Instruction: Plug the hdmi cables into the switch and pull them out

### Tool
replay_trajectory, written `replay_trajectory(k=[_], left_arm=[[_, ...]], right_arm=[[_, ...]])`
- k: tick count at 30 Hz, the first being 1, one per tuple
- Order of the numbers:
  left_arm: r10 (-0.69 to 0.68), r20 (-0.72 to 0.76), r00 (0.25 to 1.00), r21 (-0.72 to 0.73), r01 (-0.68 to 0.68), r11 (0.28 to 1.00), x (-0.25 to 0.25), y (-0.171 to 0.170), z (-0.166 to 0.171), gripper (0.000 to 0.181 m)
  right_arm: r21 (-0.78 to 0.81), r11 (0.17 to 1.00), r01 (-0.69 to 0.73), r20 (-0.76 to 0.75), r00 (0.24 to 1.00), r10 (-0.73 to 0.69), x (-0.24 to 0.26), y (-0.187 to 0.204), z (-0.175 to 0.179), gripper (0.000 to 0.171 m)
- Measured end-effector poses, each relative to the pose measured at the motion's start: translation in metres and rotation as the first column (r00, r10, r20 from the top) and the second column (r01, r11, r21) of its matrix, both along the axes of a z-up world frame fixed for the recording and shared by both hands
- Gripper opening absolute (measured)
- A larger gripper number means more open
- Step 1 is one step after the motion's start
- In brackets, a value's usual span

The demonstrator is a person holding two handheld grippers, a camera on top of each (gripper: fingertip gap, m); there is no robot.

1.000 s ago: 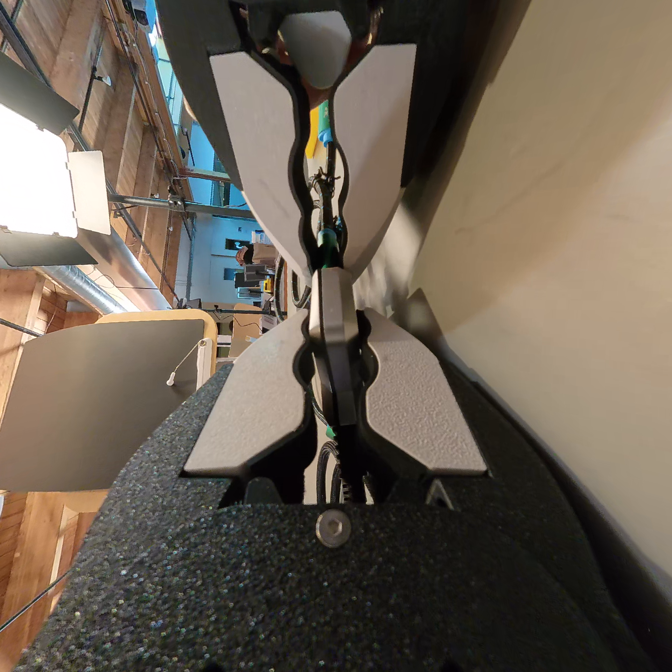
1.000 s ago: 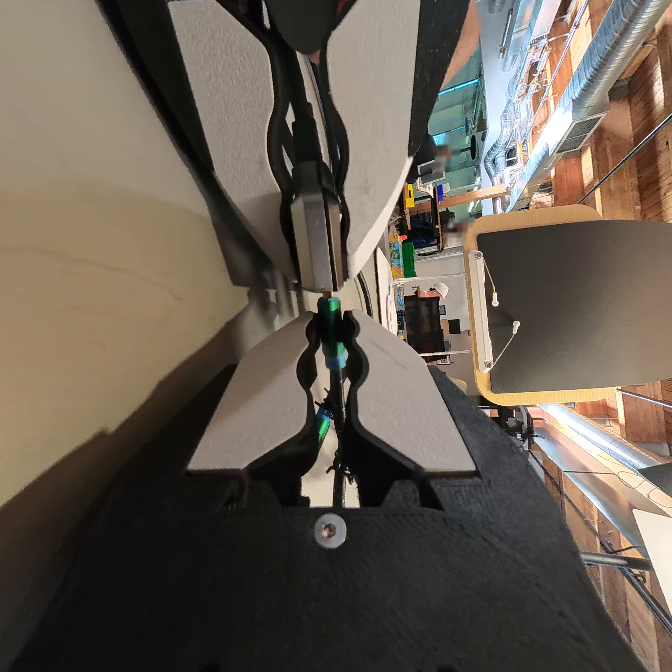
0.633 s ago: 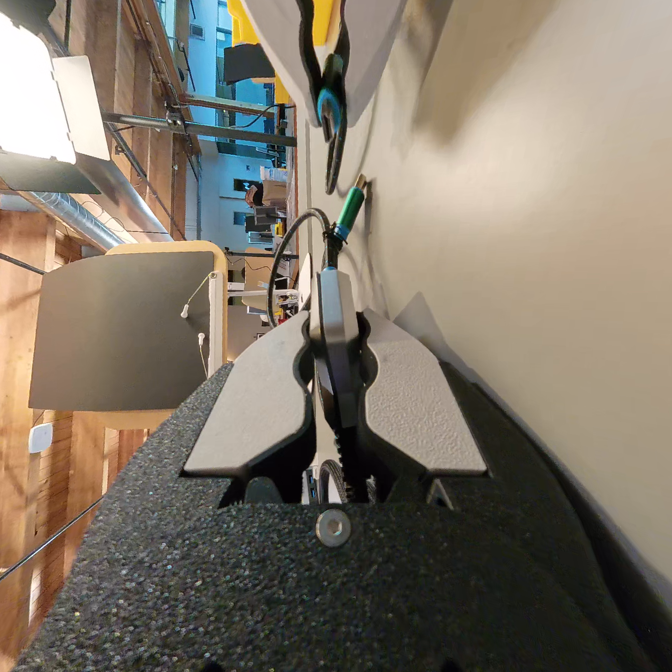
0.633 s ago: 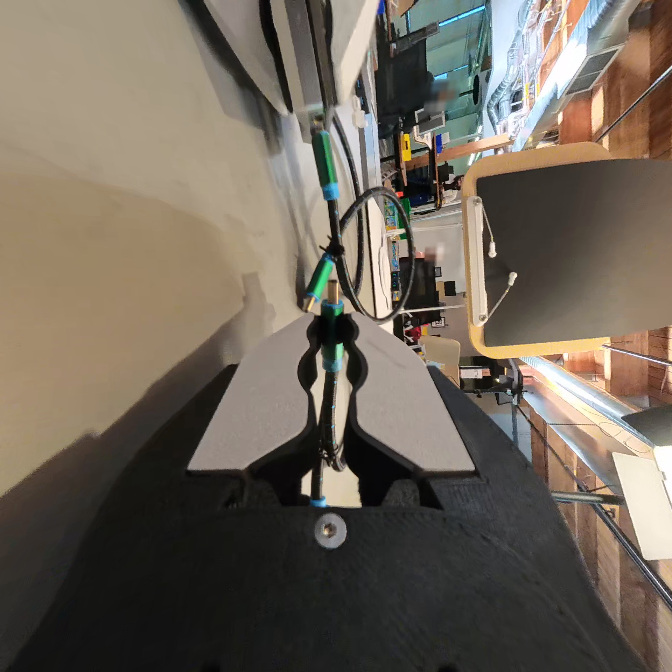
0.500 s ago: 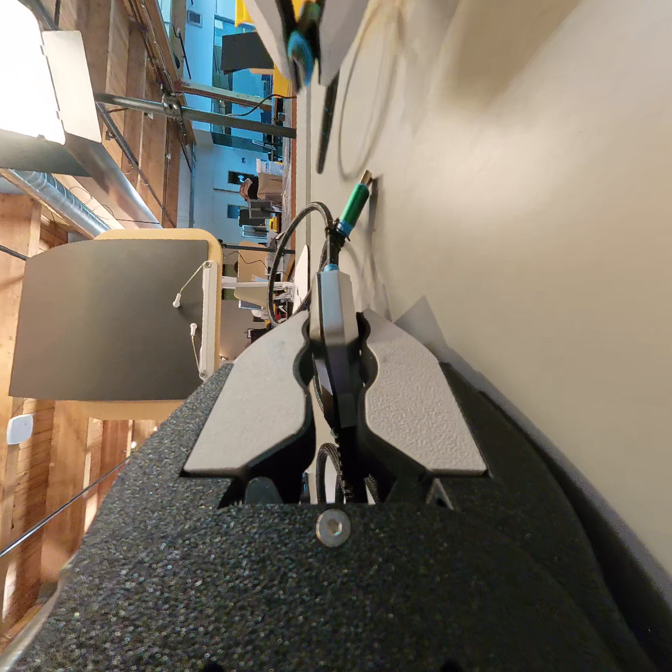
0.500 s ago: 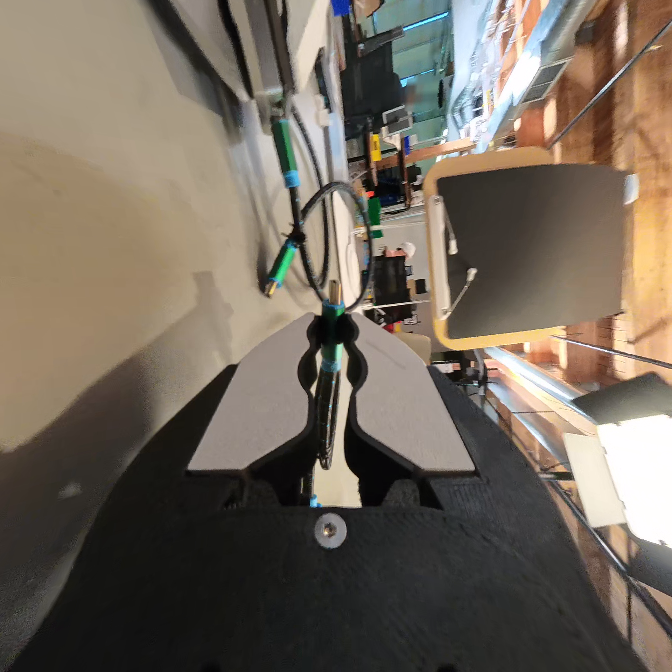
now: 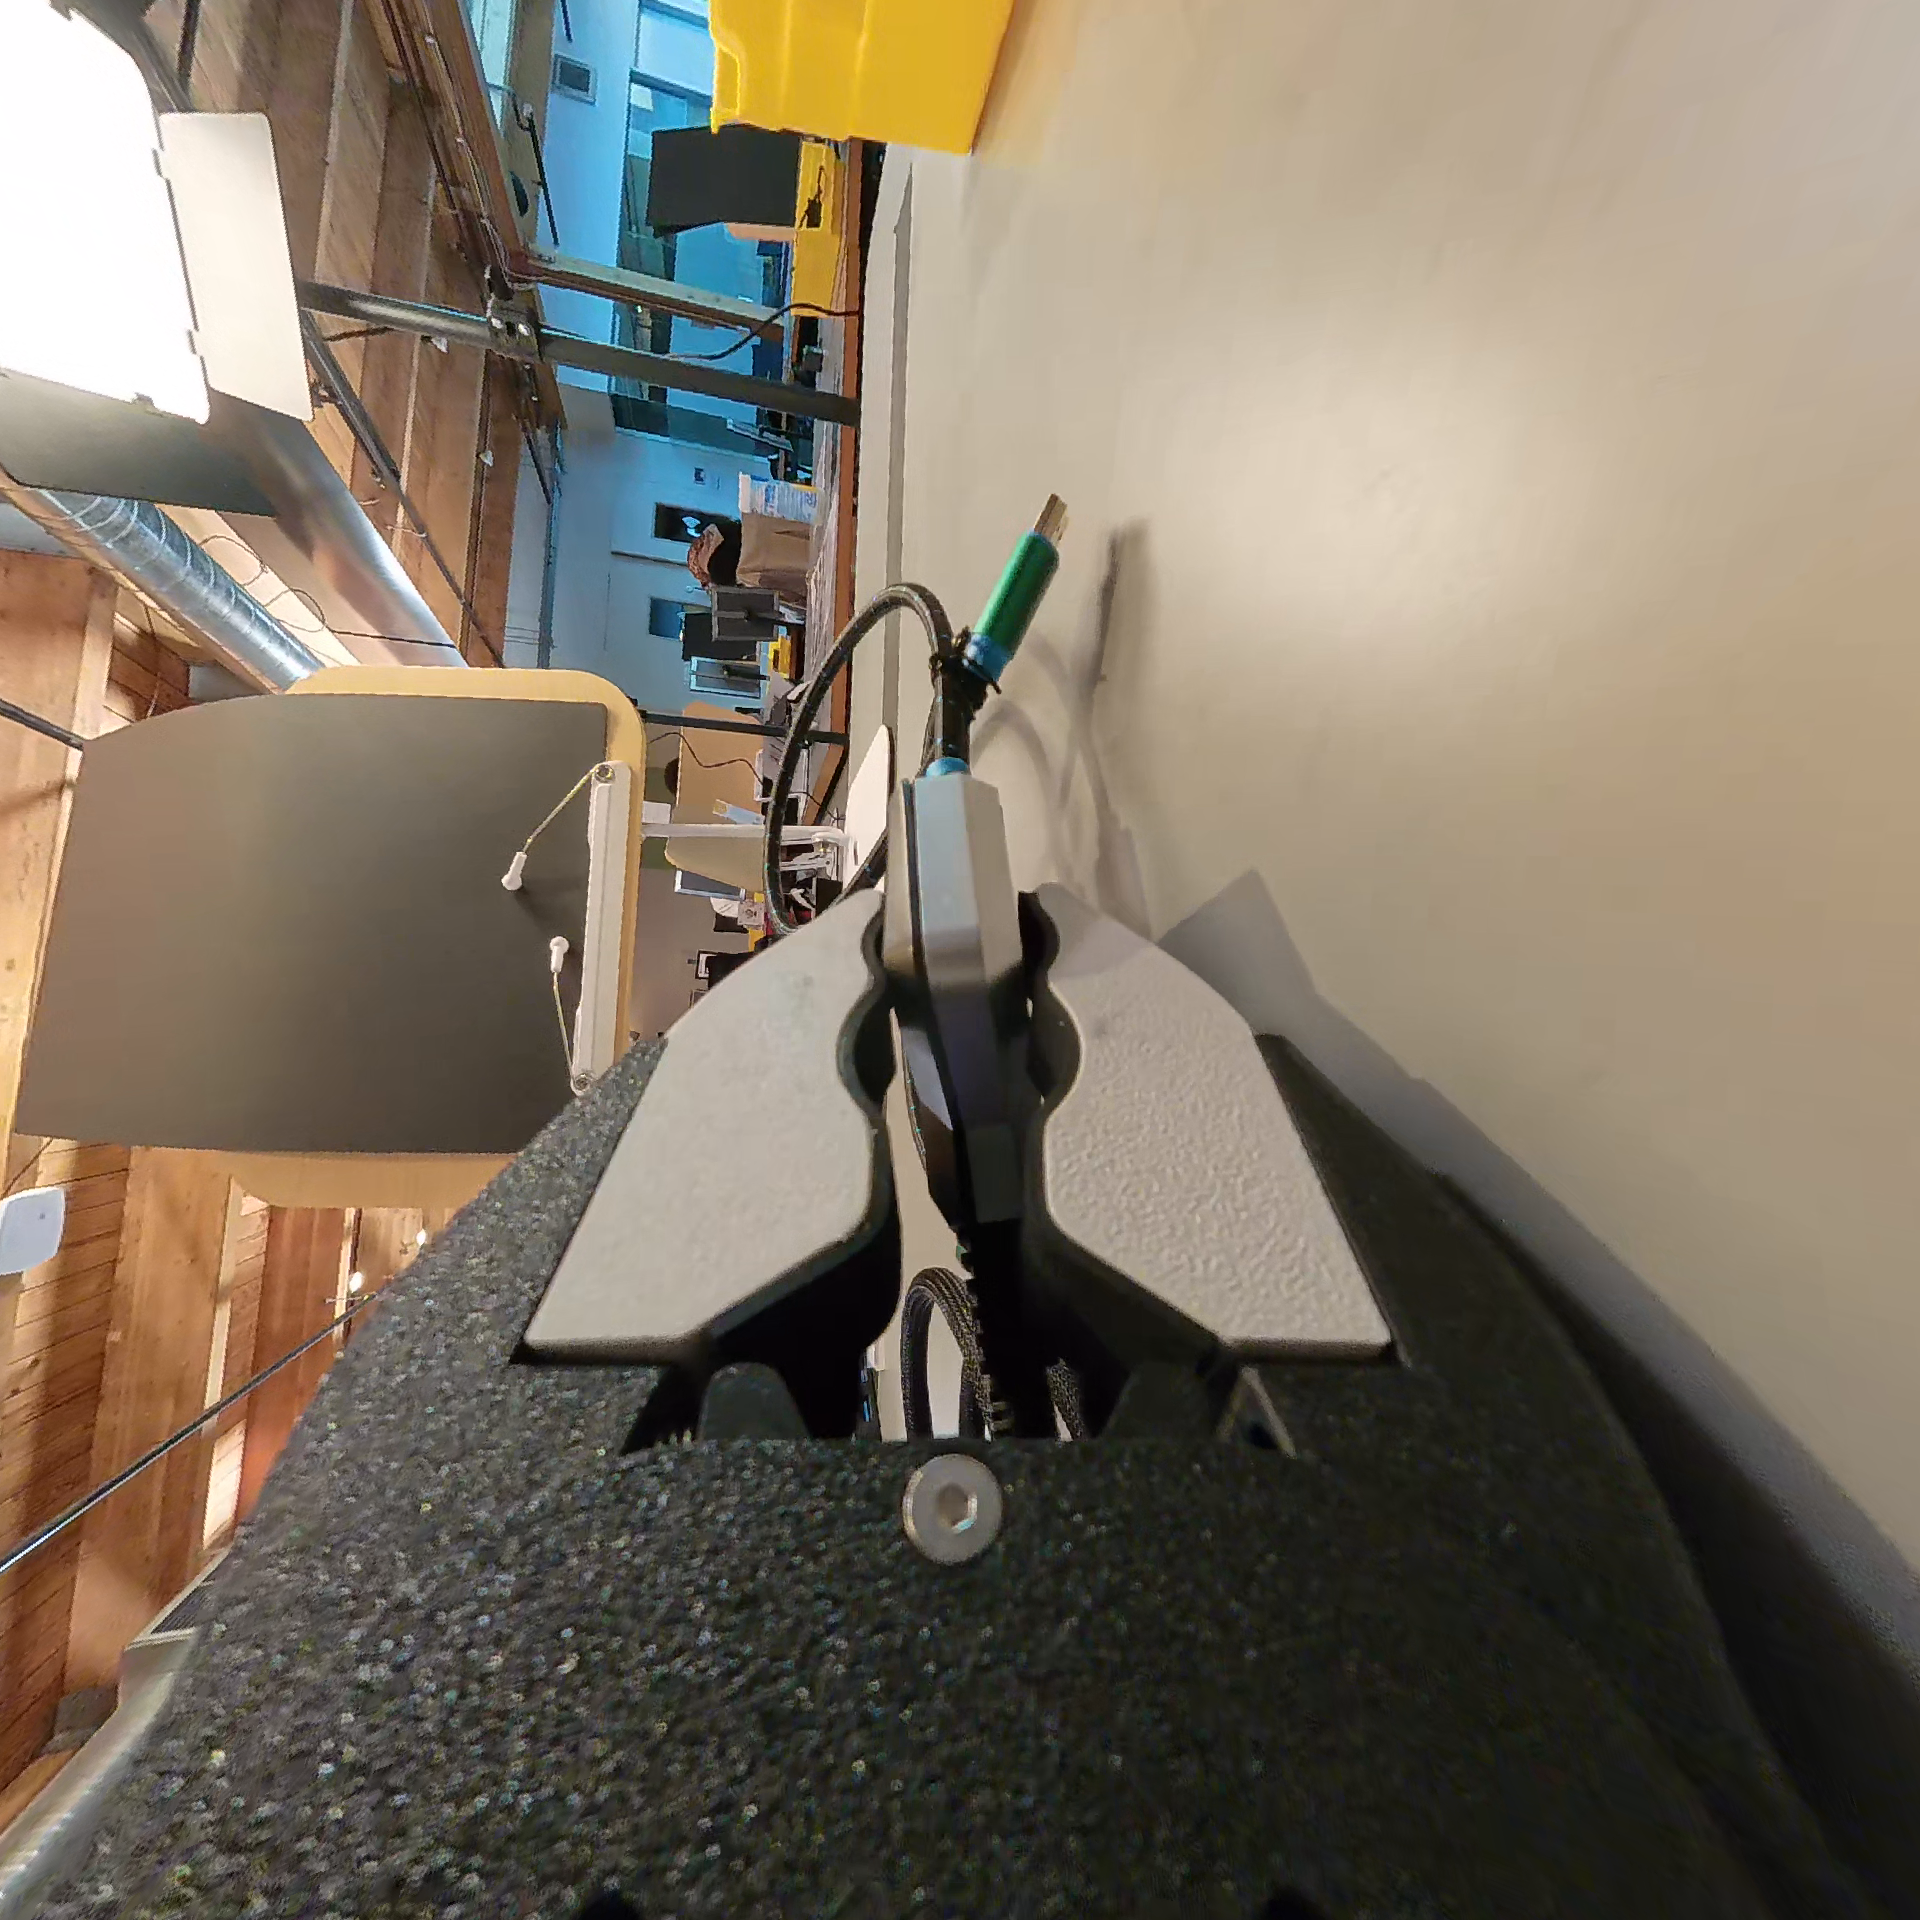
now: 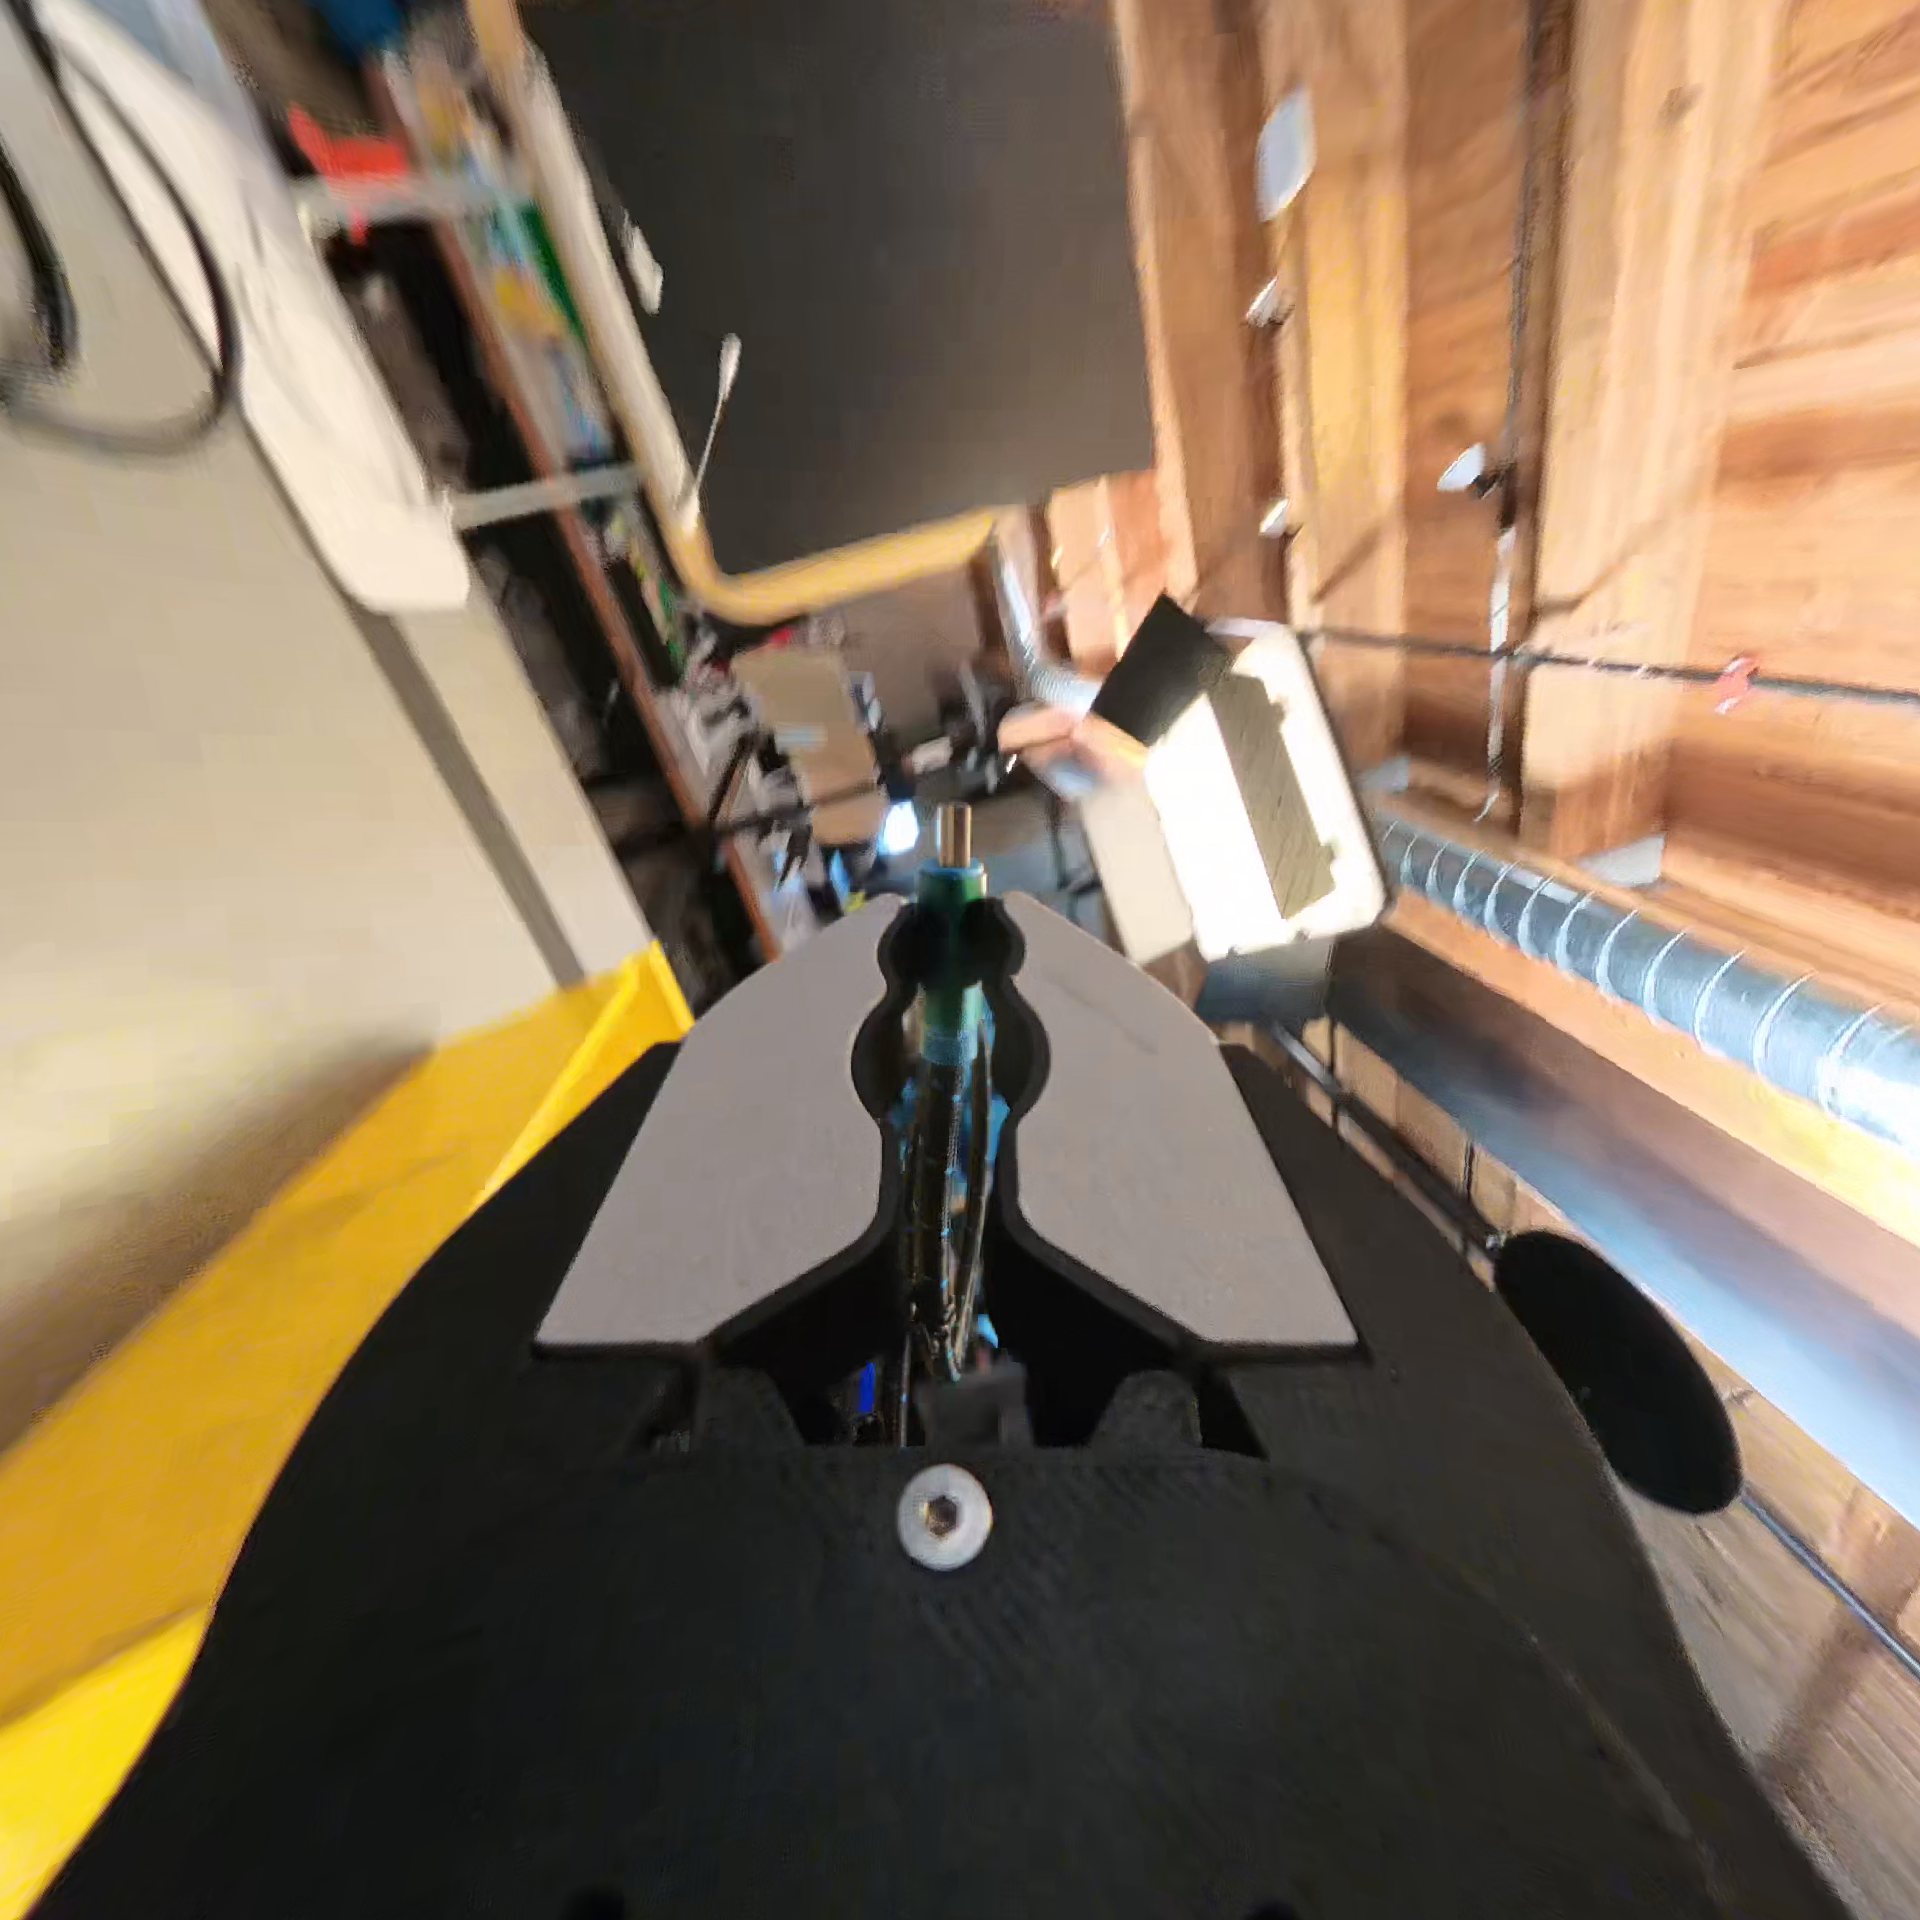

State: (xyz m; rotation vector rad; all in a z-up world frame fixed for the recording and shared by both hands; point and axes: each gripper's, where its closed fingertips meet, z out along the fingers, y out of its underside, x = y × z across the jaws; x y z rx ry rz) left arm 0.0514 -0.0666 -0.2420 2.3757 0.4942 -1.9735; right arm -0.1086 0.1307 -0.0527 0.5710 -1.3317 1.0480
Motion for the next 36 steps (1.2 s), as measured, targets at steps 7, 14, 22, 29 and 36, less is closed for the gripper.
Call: replay_trajectory(k=[7,14,22,29,36], left_arm=[[-0.011,0.004,1.000,-0.016,0.011,1.000,-0.001,0.006,-0.001,0.022],[-0.023,0.017,1.000,-0.033,0.023,0.999,-0.002,0.013,-0.004,0.022],[-0.037,0.023,0.999,-0.034,0.038,0.999,-0.003,0.016,-0.004,0.022],[-0.062,0.019,0.998,-0.044,0.063,0.997,-0.004,0.023,-0.003,0.022],[-0.139,0.023,0.990,-0.083,0.141,0.986,-0.004,0.044,-0.005,0.023]], right_arm=[[0.363,0.907,0.211,0.225,0.925,-0.305,-0.097,0.054,-0.107,0.012],[0.374,0.906,0.200,0.279,0.907,-0.315,-0.104,0.054,-0.109,0.028],[0.357,0.923,0.142,0.354,0.894,-0.274,-0.091,0.054,-0.080,0.032],[0.264,0.963,-0.045,0.440,0.894,-0.079,-0.034,0.016,-0.063,0.031],[0.401,0.866,-0.297,0.283,0.940,0.192,0.079,-0.077,-0.127,0.031]])
